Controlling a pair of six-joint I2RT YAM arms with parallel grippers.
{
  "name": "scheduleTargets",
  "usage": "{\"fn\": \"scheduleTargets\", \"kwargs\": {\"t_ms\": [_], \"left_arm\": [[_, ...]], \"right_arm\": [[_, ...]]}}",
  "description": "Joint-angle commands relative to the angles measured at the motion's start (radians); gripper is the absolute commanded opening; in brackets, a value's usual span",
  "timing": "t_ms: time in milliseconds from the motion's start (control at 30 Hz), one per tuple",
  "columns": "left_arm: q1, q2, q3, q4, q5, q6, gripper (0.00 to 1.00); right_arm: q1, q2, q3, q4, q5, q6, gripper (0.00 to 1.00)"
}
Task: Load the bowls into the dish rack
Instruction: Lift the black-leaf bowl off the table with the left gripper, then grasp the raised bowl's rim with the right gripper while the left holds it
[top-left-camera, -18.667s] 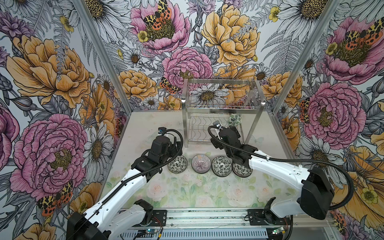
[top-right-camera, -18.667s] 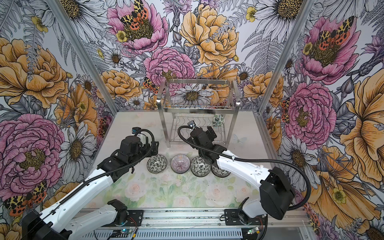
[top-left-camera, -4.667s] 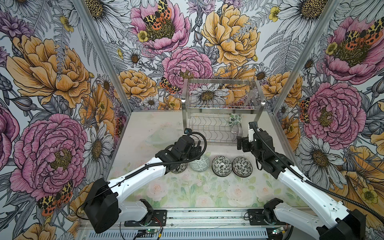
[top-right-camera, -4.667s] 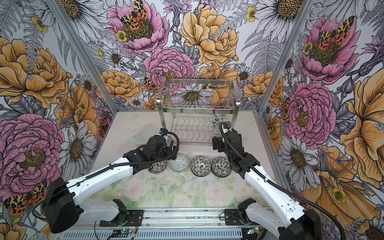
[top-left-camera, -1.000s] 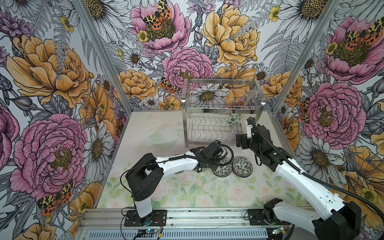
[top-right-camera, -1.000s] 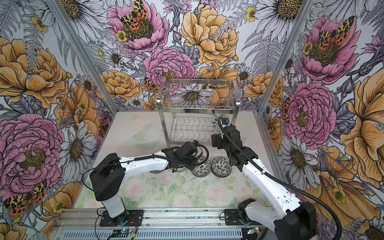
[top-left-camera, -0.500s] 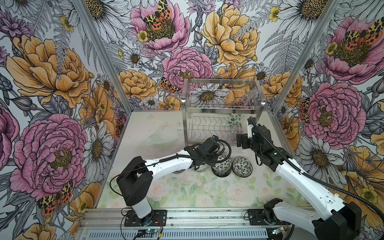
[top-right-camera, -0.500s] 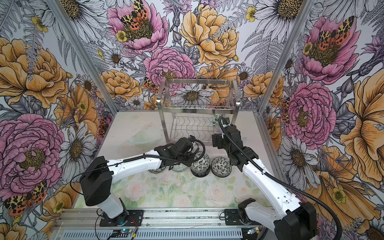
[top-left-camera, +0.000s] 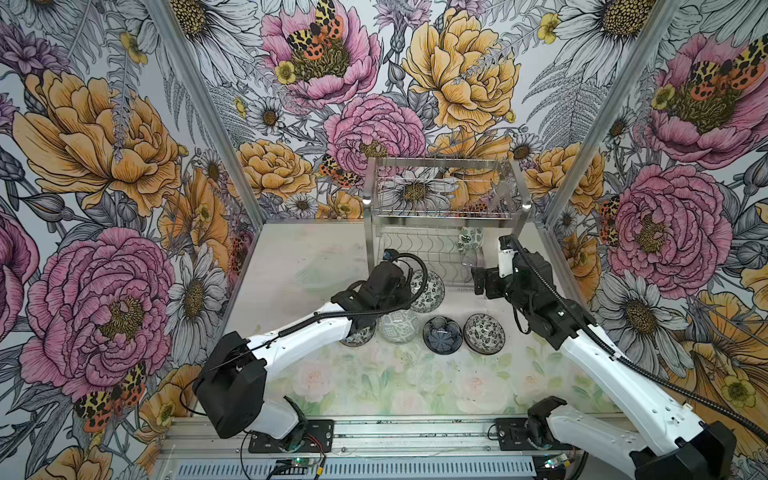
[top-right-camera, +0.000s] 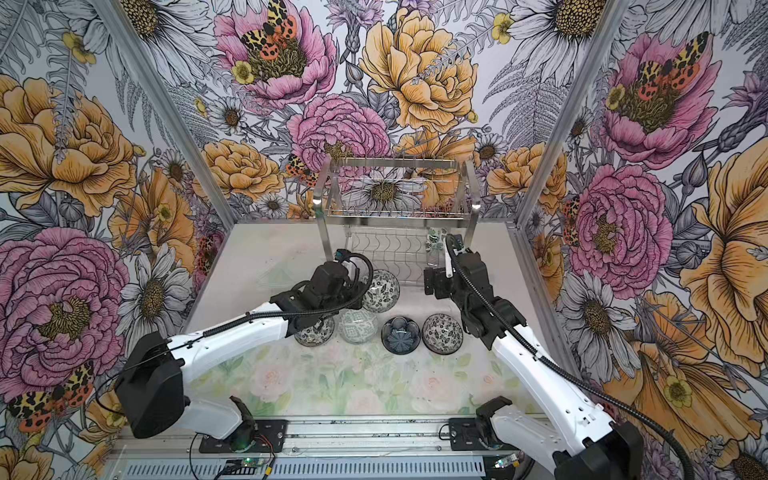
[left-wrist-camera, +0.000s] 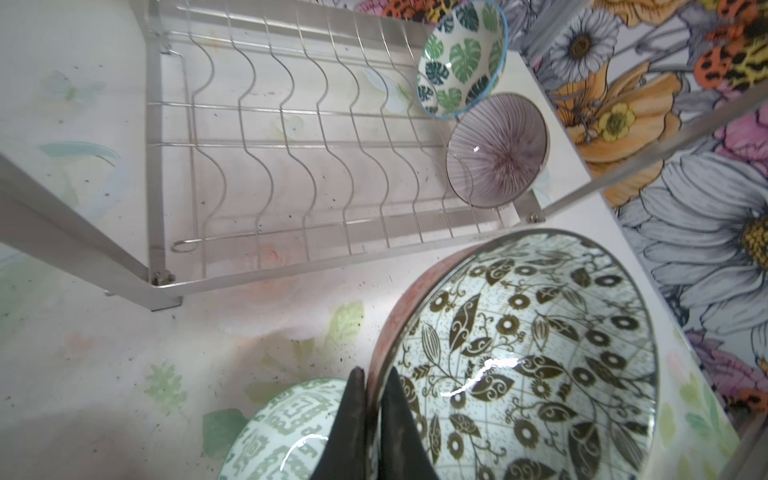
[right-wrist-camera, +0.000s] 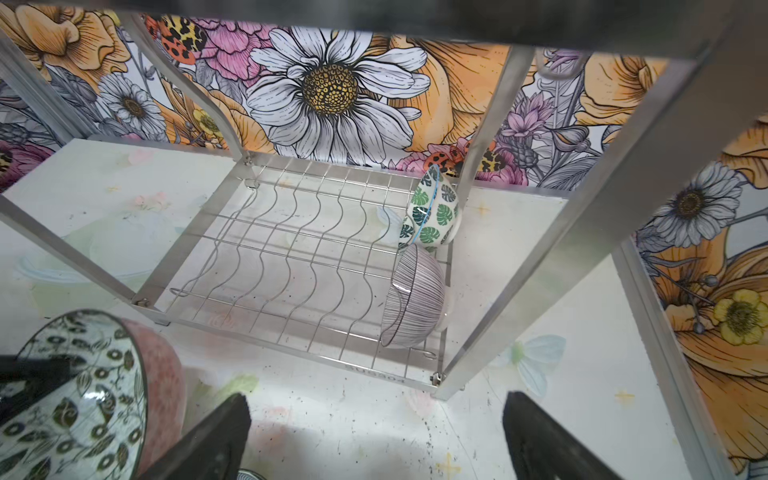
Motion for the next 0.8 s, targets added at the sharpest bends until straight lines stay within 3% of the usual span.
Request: {"fn": "scheduleTargets", "kwargs": {"t_ms": [0, 233, 467, 600, 767], "left_arm": [[0.0, -0.023, 0.012, 0.152, -0.065, -0.059, 0.0], [0.002, -0.003, 0.014, 0.249, -0.096, -0.103, 0.0], [-0.007, 0.03, 0.041, 0.31, -0.084, -0.118, 0.0], [-0.018, 0.047, 0.058, 0.325, -0.074, -0.114, 0.0], [-0.029, 0.055, 0.066, 0.344, -0.073, -0.109, 0.0]], "right_arm": [[0.037, 0.001, 0.039, -0.003, -0.052, 0.048, 0.96], [0.148, 0.068, 0.082, 0.027, -0.028, 0.086, 0.96], [0.166, 0.159, 0.073, 0.121, -0.045, 0.187, 0.93], [0.168, 0.205, 0.07, 0.178, -0.038, 0.241, 0.88], [0.172, 0.25, 0.069, 0.231, -0.023, 0.298, 0.74]]}}
